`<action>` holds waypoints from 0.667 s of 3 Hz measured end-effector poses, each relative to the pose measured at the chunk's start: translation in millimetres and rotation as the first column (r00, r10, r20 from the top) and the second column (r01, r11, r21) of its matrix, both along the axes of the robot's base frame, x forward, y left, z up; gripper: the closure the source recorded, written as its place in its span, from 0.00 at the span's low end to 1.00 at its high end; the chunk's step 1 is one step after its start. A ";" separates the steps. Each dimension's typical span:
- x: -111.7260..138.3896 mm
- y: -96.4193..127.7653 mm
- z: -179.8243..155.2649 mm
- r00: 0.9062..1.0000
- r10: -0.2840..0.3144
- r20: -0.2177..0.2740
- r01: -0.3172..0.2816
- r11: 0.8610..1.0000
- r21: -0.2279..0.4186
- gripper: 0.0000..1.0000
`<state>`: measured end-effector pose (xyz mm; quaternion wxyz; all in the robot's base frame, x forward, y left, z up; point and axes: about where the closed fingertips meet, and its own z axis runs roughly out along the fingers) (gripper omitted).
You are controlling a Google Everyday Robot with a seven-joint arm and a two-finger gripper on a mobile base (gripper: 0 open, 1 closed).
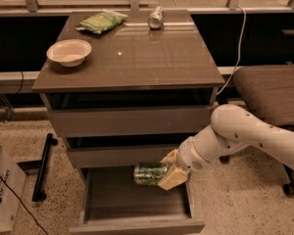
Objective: Place green can into bottom drawer
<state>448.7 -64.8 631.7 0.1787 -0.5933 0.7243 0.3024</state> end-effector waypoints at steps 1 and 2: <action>-2.9 -3.1 -60.9 0.998 -0.057 -0.012 0.058 0.997 0.049 1.00; 4.7 -11.3 -121.4 0.993 -0.110 -0.033 0.113 0.989 0.093 1.00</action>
Offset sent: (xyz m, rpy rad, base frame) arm 0.0168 -0.0264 -0.2124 0.1689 0.0703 -0.1940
